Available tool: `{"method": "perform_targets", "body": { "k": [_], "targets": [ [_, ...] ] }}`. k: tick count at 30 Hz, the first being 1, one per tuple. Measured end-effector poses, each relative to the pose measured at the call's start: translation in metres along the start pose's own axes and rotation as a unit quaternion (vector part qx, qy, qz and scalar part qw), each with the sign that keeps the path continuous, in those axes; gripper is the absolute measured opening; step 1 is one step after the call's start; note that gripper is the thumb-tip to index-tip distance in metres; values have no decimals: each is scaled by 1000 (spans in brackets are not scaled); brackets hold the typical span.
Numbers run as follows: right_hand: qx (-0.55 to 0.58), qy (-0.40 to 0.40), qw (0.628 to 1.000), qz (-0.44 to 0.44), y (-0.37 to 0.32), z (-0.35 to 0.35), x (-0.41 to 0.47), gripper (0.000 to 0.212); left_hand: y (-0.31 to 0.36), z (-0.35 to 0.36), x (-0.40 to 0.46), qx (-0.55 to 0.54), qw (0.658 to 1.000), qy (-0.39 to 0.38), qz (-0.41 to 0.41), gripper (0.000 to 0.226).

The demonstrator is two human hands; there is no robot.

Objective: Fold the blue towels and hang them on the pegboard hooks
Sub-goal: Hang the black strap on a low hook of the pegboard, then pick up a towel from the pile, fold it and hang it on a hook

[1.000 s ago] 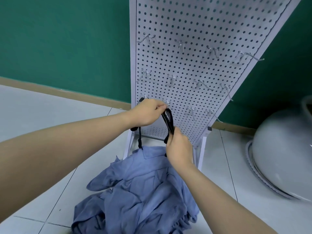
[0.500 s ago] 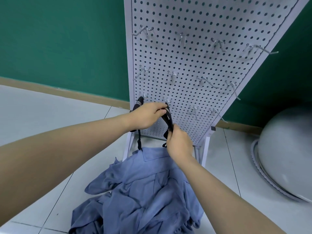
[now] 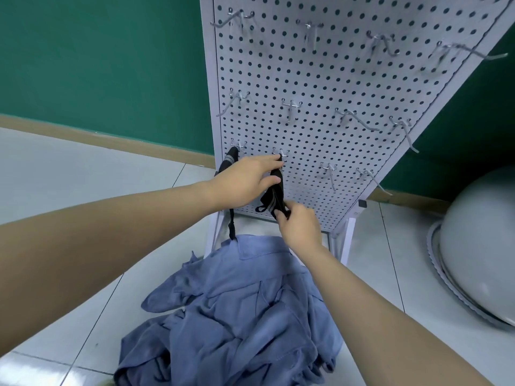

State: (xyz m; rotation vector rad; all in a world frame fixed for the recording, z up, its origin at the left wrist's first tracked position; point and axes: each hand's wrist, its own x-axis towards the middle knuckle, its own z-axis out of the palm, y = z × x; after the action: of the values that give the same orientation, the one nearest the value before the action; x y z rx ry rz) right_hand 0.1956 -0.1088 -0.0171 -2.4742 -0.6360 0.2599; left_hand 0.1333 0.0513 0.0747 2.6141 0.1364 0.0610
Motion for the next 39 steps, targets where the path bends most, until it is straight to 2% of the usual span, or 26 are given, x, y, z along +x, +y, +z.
{"method": "perform_targets", "body": {
  "k": [6, 10, 13, 15, 18, 22, 25, 28, 30, 32, 35, 39],
  "targets": [
    [-59, -41, 997, -15, 6, -2, -6, 32, 5, 0, -4, 9, 1000, -4, -3, 52],
    [-70, -103, 992, -12, 14, -2, -22, 47, 5, -5, -19, 5, 1000, -18, -13, 53],
    [-31, -140, 989, -20, 16, 0, -41, 38, 5, -9, -36, -2, 999, -34, -27, 61],
    [-13, -196, 979, -49, 13, 3, -58, 36, 6, -12, -48, -17, 998, -41, -38, 63],
    [-63, -332, 939, -71, 7, 6, -87, 58, 10, -19, -66, -16, 998, -45, -41, 61],
    [-174, -371, 905, -116, 9, 12, -123, 80, 14, -27, -88, 0, 998, -54, -45, 52],
    [-243, -374, 881, -159, 11, 15, -146, 74, 20, -29, -106, 2, 997, -64, -34, 45],
    [-296, -325, 874, -208, 20, 23, -158, 38, 24, -27, -126, 20, 995, -95, -20, 41],
    [-292, -279, 889, -215, 25, 24, -162, 24, 26, -26, -137, 30, 993, -114, -12, 41],
    [-250, -231, 916, -212, 24, 18, -161, 19, 27, -25, -147, 32, 992, -123, -8, 42],
    [-114, -172, 963, -173, 6, -2, -155, 11, 31, -26, -160, 33, 991, -132, -12, 44],
    [25, -129, 981, -141, -43, -55, -150, 4, 34, -26, -173, 4, 991, -134, -9, 57]
  ]
}}
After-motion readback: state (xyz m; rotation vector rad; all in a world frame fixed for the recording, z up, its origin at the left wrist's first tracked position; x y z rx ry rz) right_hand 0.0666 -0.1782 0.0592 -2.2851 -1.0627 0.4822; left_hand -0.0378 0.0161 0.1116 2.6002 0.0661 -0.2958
